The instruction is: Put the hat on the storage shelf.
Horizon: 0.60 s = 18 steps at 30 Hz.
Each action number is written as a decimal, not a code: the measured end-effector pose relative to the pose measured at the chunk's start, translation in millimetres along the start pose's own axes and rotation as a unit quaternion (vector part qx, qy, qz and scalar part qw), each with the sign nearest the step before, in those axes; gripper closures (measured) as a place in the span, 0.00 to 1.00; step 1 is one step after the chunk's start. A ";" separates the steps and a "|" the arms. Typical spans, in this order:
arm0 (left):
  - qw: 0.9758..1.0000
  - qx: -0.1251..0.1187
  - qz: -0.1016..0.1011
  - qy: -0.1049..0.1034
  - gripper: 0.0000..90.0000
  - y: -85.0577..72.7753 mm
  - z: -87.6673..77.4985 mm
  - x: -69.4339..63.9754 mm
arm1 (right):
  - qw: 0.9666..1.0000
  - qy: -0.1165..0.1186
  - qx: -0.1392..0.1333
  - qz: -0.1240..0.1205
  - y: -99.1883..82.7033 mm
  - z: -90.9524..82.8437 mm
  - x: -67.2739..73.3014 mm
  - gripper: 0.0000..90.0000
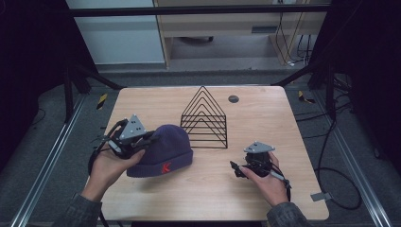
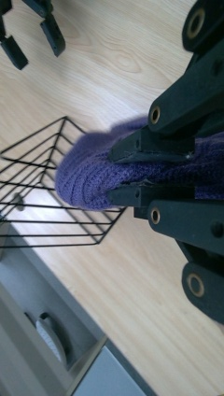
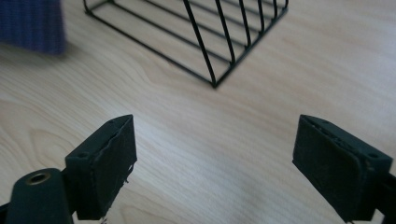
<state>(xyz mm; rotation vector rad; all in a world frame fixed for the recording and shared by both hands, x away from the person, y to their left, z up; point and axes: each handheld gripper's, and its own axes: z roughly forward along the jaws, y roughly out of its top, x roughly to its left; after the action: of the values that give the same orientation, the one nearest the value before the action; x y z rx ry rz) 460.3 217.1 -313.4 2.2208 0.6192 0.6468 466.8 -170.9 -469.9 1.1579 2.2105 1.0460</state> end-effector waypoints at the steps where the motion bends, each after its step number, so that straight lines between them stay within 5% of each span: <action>1: 1.000 -0.002 0.001 0.001 0.88 4.0 -2.3 2.0 | 1.000 0.003 -0.007 0.002 3.8 -3.8 1.1 0.16; 18: 0.998 -0.026 0.055 0.016 0.88 63.1 -22.4 14.8 | 0.995 0.063 -0.057 -0.046 53.4 -26.0 40.3 0.25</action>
<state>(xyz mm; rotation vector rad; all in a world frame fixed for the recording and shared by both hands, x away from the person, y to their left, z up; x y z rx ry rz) 472.6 198.4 -248.6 2.2111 0.4931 0.7460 454.1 -128.9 -413.2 0.9568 2.2438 1.2175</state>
